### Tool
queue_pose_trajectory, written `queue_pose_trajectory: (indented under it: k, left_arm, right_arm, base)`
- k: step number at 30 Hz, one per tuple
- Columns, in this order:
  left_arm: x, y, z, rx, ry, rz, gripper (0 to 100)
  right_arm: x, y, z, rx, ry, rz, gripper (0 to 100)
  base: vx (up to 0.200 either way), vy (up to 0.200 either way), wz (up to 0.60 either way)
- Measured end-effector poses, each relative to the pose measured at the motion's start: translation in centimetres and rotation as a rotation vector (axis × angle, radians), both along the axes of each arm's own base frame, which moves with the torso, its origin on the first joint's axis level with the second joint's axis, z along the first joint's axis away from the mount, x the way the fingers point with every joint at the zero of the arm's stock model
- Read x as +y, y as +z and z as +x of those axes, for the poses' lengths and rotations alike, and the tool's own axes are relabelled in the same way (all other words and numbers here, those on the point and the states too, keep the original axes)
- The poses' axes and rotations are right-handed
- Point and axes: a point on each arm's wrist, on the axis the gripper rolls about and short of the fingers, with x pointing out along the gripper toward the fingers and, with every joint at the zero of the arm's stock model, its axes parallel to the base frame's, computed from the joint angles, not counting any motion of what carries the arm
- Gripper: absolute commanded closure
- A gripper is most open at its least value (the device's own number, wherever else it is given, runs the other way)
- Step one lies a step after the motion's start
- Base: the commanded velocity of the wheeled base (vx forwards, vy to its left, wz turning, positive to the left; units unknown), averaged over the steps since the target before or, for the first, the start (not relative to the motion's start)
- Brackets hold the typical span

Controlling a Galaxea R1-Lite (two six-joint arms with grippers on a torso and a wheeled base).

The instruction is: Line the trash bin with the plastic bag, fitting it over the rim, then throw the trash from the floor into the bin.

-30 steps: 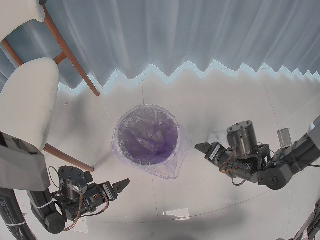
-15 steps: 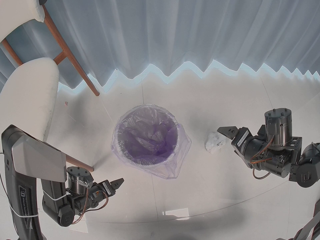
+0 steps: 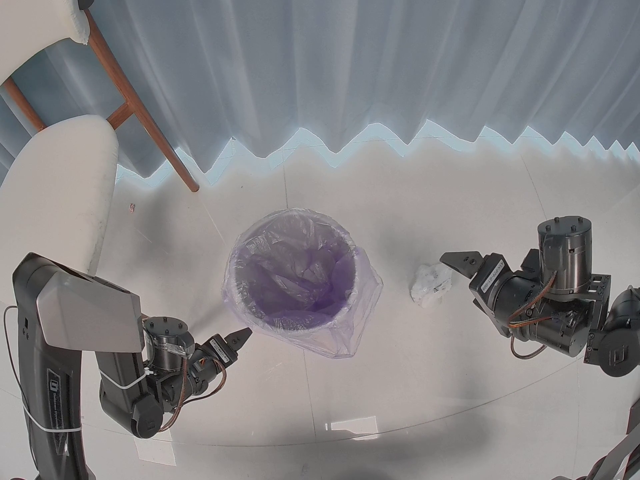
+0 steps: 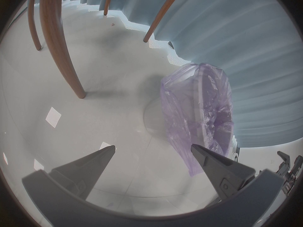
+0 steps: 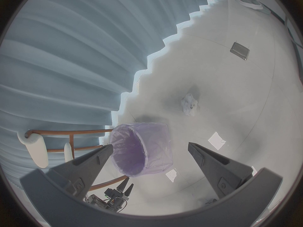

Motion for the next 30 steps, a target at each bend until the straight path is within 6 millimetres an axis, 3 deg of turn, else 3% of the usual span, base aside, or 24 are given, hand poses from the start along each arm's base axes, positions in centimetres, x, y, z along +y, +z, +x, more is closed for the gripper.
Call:
queue_pose_trajectory:
  k: [18, 30]
  left_arm:
    - [-0.6, -0.2, 2.2, -0.055, 0.009, -0.024, 0]
    - [-0.6, -1.8, 3.1, -0.042, 0.027, -0.014, 0]
  right_arm:
    - [-0.2, -0.1, -0.6, 0.001, 0.003, -0.002, 0]
    - [-0.3, 0.0, -0.7, 0.002, 0.003, -0.001, 0]
  base:
    - [0.000, 0.000, 0.00]
    - [0.000, 0.000, 0.00]
